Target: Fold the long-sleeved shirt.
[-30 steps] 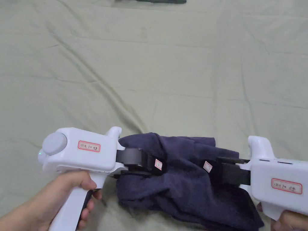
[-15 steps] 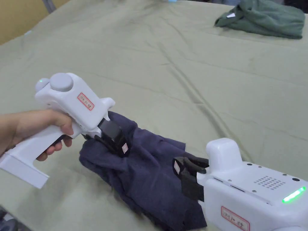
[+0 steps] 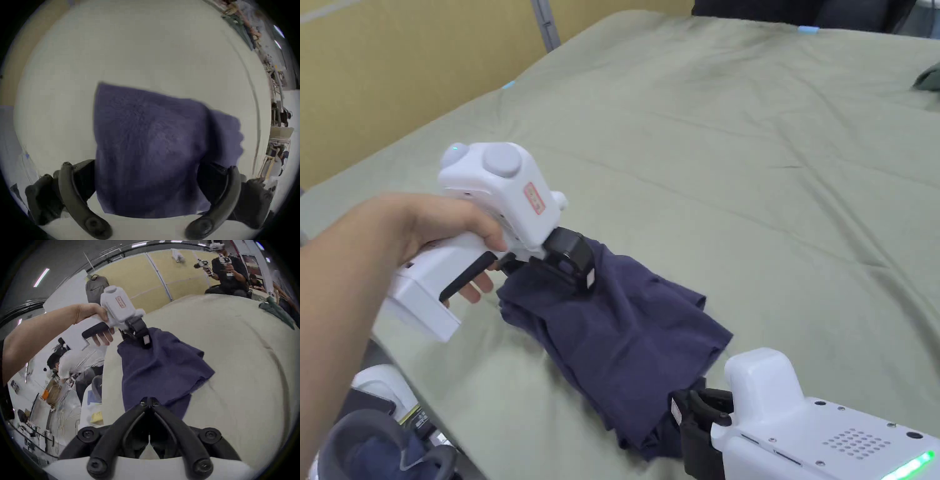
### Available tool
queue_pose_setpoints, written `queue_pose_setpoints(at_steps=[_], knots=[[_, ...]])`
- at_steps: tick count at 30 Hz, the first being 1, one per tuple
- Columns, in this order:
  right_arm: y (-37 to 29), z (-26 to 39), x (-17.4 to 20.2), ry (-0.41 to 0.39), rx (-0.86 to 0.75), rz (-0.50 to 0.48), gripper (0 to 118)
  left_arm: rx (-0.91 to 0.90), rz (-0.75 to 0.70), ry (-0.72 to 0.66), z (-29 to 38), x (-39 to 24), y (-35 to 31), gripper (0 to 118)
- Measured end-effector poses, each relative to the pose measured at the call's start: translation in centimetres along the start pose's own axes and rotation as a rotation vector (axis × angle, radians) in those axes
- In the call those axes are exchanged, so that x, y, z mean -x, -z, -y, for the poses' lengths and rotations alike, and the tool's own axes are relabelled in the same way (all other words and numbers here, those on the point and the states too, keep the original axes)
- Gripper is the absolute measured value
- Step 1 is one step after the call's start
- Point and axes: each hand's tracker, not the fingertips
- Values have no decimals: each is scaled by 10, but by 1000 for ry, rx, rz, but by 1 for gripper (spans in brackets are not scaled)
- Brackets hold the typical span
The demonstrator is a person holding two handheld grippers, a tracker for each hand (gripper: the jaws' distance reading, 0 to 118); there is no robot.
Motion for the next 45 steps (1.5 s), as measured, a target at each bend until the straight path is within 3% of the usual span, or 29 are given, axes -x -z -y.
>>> queue_pose_setpoints(at_steps=[2,5,10,13,15,16,17,18,20,23,27,28,29,30,31,32,33,34,35,36,37,45], knots=[[-42,0,-4,-45,-86,92,10,-96,-44,-53,8,-17,-31,118],[-133,-4,-23,-38,-236,243,10,-294,-94,103,21,-99,-76,118],[-305,10,-51,-83,-391,660,10,-536,24,435,54,-276,-120,117],[-396,25,-60,-52,-464,880,10,-759,100,515,89,-377,-133,110],[-449,37,-64,-30,-522,1037,10,-897,163,546,115,-434,-133,96],[-466,43,-64,-13,-541,1084,10,-922,241,538,122,-451,-129,78],[-484,52,-68,20,-588,1099,10,-913,310,525,126,-471,-124,31],[-496,61,-73,66,-634,1113,10,-960,328,500,132,-488,-115,5],[-508,74,-79,113,-621,1203,10,-1085,156,504,145,-519,-100,6],[-516,87,-81,127,-639,1249,10,-1208,105,466,156,-547,-91,5],[-532,81,-84,166,-696,1240,10,-1240,102,449,166,-567,-110,8],[-535,78,-84,159,-717,1240,11,-1243,108,443,166,-570,-115,22],[-537,72,-83,144,-732,1255,26,-1277,20,443,165,-574,-126,73],[-540,66,-81,129,-755,1261,60,-1308,-15,423,165,-577,-134,112],[-541,61,-79,114,-777,1271,104,-1304,-15,391,165,-579,-140,118],[-543,55,-78,95,-781,1245,118,-1273,-7,350,160,-579,-147,118],[-542,46,-80,76,-760,1213,118,-1388,35,302,154,-577,-158,118],[-538,50,-74,17,-740,1181,118,-1372,13,295,165,-576,-139,118],[-536,39,-70,-25,-819,1198,118,-1337,53,302,166,-580,-130,118],[-537,37,-70,-12,-786,1204,118,-1356,25,333,170,-582,-123,118],[-533,35,-65,-3,-775,1220,118,-1364,24,342,169,-582,-164,118],[-528,41,-47,-63,-804,1292,118,-1369,26,325,182,-568,-161,118]])
